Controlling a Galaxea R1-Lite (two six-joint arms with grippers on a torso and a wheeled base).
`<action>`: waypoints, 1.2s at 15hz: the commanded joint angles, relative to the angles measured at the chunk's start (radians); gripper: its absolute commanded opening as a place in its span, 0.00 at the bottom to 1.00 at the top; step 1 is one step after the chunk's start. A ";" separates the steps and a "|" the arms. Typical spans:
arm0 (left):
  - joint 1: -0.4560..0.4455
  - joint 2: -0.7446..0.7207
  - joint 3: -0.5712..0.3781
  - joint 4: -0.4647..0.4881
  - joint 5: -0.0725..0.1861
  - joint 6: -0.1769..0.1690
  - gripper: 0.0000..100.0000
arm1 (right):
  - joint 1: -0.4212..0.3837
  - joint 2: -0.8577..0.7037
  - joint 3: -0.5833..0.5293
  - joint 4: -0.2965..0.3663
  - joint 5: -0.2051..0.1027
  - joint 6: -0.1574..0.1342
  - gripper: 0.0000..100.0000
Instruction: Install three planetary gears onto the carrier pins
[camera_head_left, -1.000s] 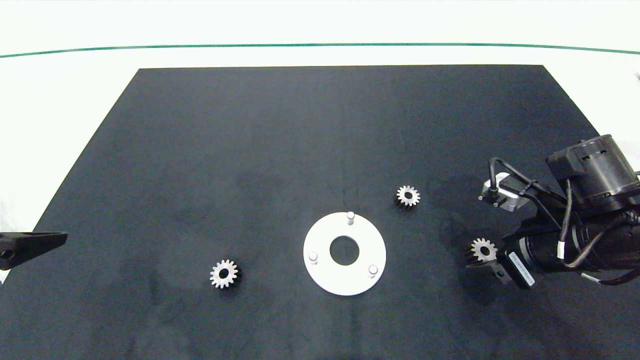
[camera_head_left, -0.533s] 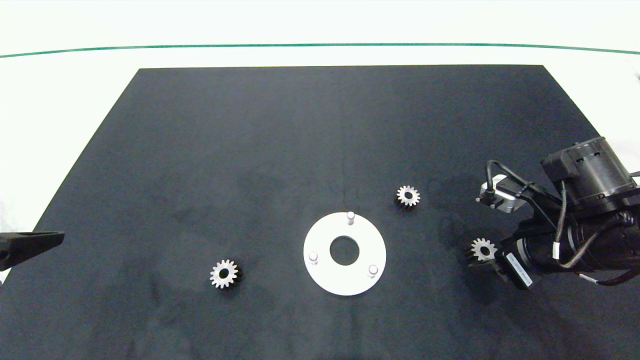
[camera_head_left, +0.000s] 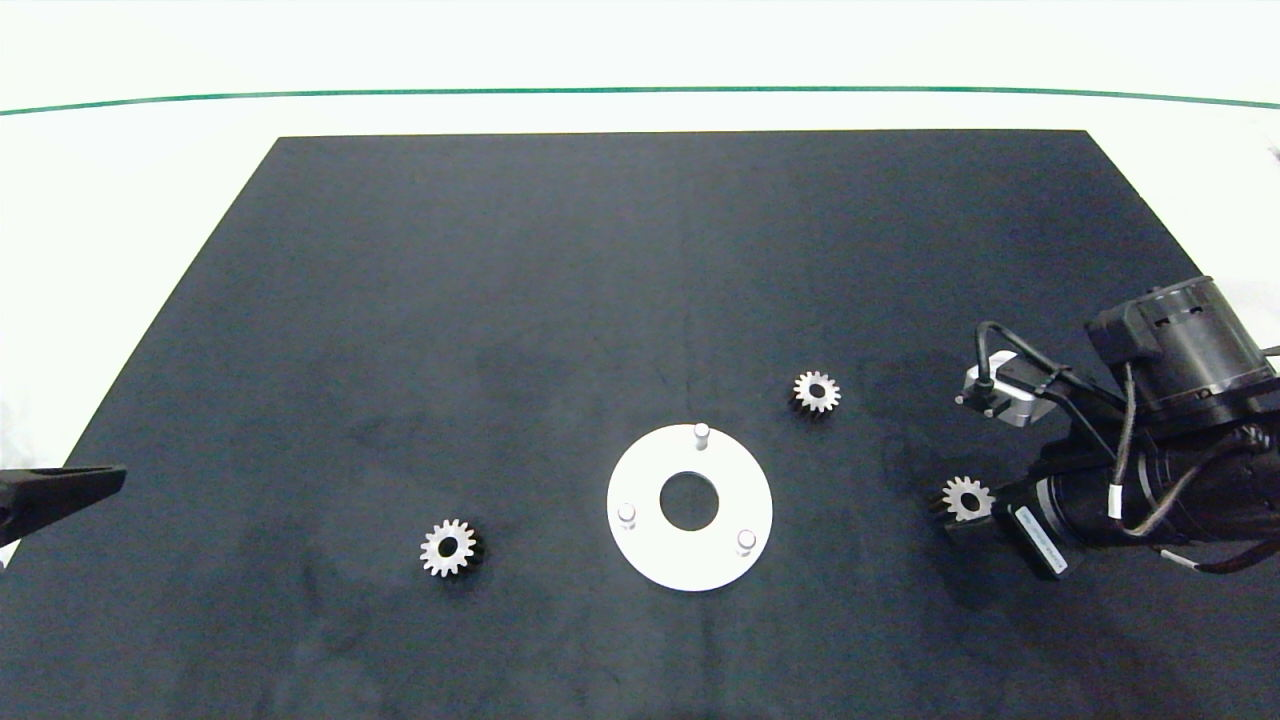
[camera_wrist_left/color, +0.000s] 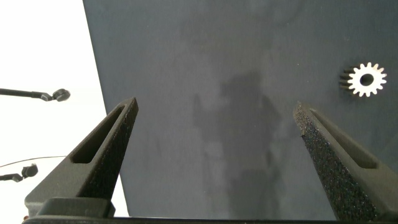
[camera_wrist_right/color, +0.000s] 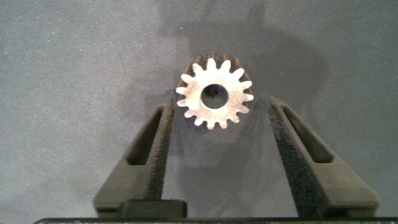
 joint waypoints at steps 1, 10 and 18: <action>0.000 -0.005 0.000 0.003 0.001 0.001 1.00 | -0.001 -0.002 0.000 -0.019 -0.002 -0.002 0.54; -0.001 -0.012 0.002 0.009 0.001 0.009 1.00 | 0.001 0.006 0.032 -0.076 -0.001 -0.004 0.36; -0.001 -0.014 0.003 0.009 0.001 0.011 1.00 | 0.004 -0.006 0.057 -0.092 -0.005 -0.008 0.19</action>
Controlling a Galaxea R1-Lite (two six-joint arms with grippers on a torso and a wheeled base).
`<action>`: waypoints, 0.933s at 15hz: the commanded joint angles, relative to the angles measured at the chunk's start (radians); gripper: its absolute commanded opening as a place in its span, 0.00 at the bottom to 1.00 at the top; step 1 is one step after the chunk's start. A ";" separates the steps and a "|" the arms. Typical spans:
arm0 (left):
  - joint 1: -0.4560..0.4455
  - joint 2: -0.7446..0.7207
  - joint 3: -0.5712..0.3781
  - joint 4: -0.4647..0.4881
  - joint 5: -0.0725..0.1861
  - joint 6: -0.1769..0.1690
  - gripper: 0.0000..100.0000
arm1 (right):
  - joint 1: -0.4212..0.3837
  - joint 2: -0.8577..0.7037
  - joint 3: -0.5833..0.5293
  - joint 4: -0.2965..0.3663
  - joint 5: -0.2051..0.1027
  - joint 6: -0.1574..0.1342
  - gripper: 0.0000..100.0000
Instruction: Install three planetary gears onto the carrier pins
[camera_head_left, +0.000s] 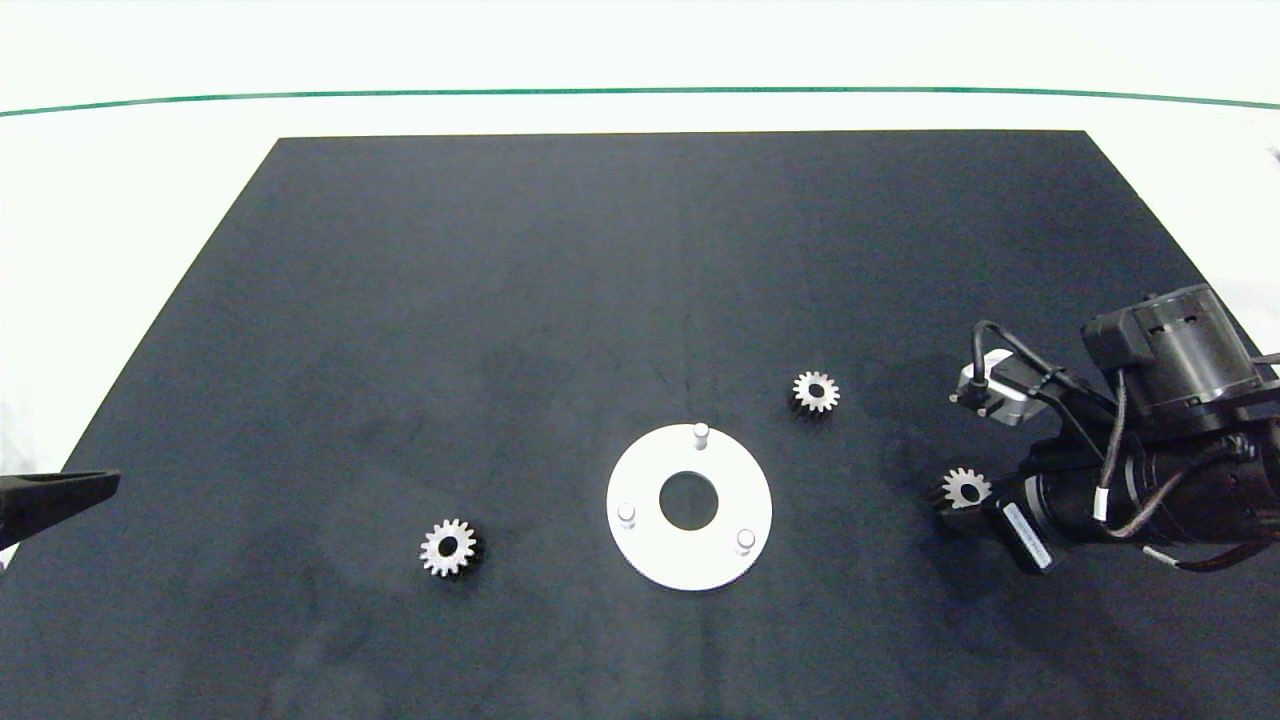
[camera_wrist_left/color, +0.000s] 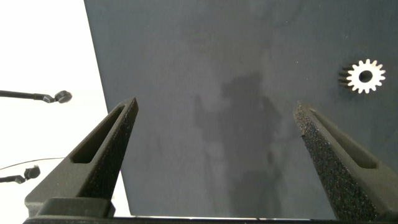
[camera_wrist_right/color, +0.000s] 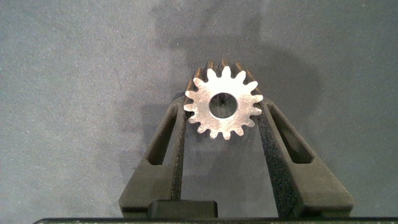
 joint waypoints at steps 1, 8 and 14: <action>0.000 -0.002 0.000 0.004 0.001 0.002 1.00 | 0.003 -0.027 0.011 0.004 -0.010 -0.005 0.18; -0.004 -0.016 0.003 0.004 0.001 0.008 1.00 | 0.151 -0.185 0.011 0.015 -0.021 -0.008 0.07; -0.007 -0.016 0.003 0.005 0.001 0.008 1.00 | 0.298 -0.081 -0.075 0.015 -0.059 0.030 0.07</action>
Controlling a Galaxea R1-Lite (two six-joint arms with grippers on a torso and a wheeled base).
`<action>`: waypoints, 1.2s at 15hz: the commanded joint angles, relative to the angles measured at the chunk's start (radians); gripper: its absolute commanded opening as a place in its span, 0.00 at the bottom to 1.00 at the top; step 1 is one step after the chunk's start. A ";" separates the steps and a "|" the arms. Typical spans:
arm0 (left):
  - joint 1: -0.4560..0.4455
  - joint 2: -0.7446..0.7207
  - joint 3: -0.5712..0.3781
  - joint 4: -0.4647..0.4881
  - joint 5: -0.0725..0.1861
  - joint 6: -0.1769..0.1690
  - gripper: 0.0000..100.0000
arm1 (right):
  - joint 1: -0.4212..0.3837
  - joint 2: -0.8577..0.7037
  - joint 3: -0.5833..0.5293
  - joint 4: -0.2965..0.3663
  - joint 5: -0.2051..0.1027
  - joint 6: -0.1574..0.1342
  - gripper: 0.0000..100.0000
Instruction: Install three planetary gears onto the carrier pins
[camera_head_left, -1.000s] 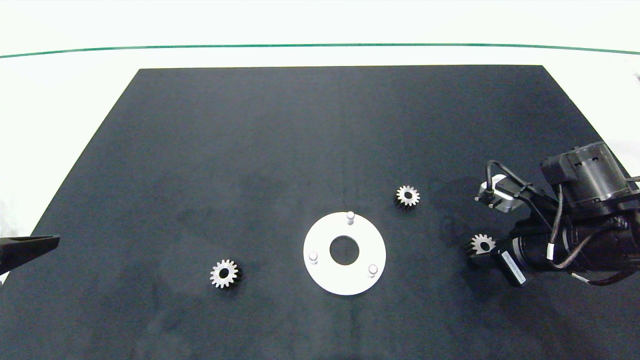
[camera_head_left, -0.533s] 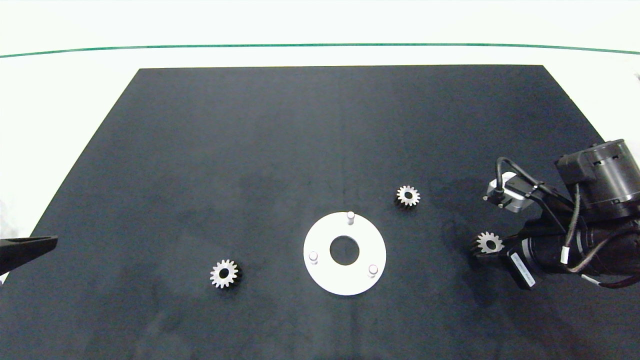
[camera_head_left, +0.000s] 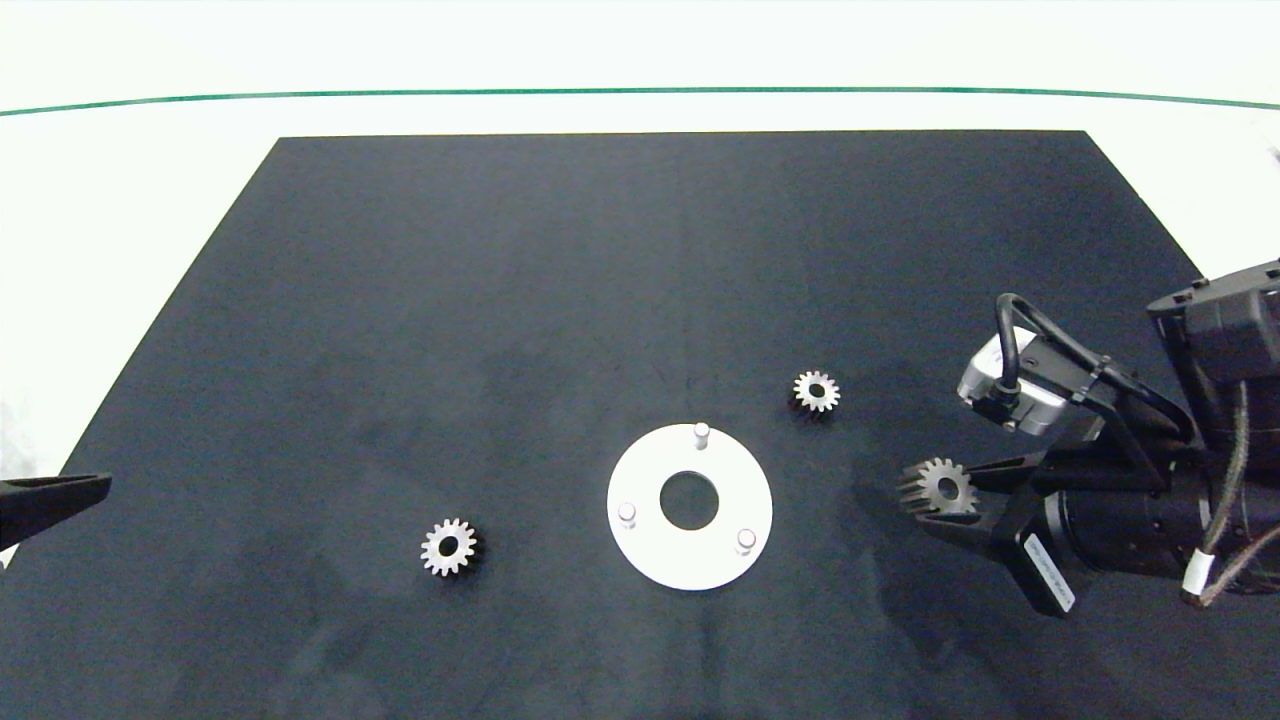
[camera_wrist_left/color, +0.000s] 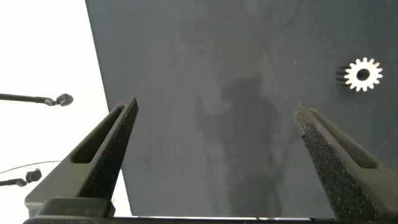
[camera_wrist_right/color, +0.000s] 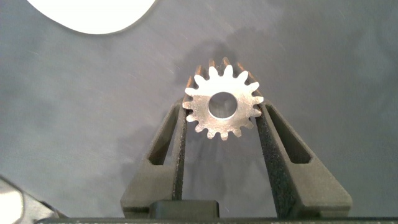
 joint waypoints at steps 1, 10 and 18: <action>-0.001 0.001 0.000 0.003 0.001 0.001 1.00 | 0.054 0.102 -0.088 0.002 -0.004 0.030 0.07; -0.011 0.001 0.001 0.003 0.001 0.001 1.00 | 0.221 0.191 -0.204 0.072 -0.052 0.055 0.07; -0.010 -0.004 0.001 0.003 0.001 0.001 1.00 | 0.267 0.274 -0.355 0.244 -0.093 0.055 0.07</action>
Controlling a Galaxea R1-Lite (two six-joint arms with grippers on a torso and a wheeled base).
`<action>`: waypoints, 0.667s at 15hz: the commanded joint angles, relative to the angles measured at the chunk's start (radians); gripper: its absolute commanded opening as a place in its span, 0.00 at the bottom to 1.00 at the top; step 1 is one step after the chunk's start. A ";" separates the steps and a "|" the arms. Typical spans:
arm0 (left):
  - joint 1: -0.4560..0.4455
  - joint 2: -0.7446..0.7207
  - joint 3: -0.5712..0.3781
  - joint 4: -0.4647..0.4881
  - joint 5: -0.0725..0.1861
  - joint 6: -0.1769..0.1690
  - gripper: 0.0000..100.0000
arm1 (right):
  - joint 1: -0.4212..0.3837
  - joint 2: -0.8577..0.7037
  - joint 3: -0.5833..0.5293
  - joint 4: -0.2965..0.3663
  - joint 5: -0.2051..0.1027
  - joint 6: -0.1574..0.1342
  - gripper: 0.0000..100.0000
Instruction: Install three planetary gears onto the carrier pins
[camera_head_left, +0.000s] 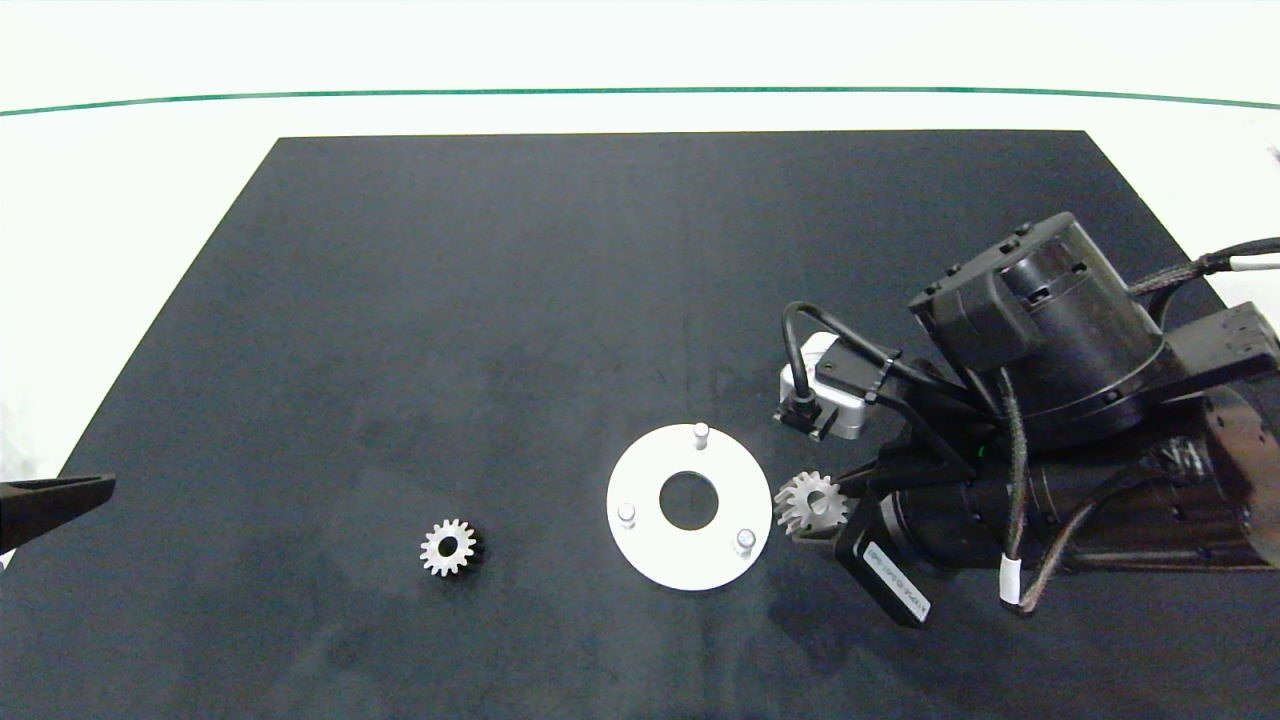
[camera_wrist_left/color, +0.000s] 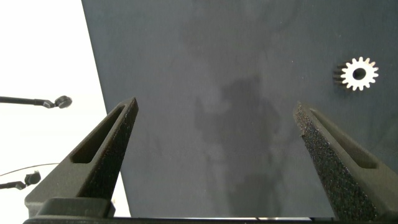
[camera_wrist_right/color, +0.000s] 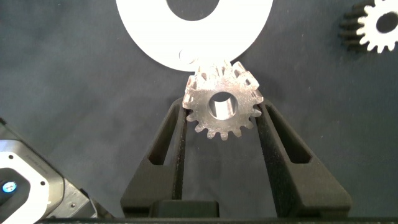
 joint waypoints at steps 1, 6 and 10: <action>-0.001 -0.002 0.000 0.004 0.001 0.001 1.00 | 0.024 0.061 -0.038 0.008 -0.009 -0.002 0.07; 0.000 -0.002 0.000 0.004 0.001 0.001 1.00 | 0.041 0.103 -0.047 0.008 -0.011 -0.002 0.07; 0.000 -0.002 0.000 0.004 0.001 0.001 1.00 | 0.036 0.123 -0.047 0.006 -0.009 0.000 0.07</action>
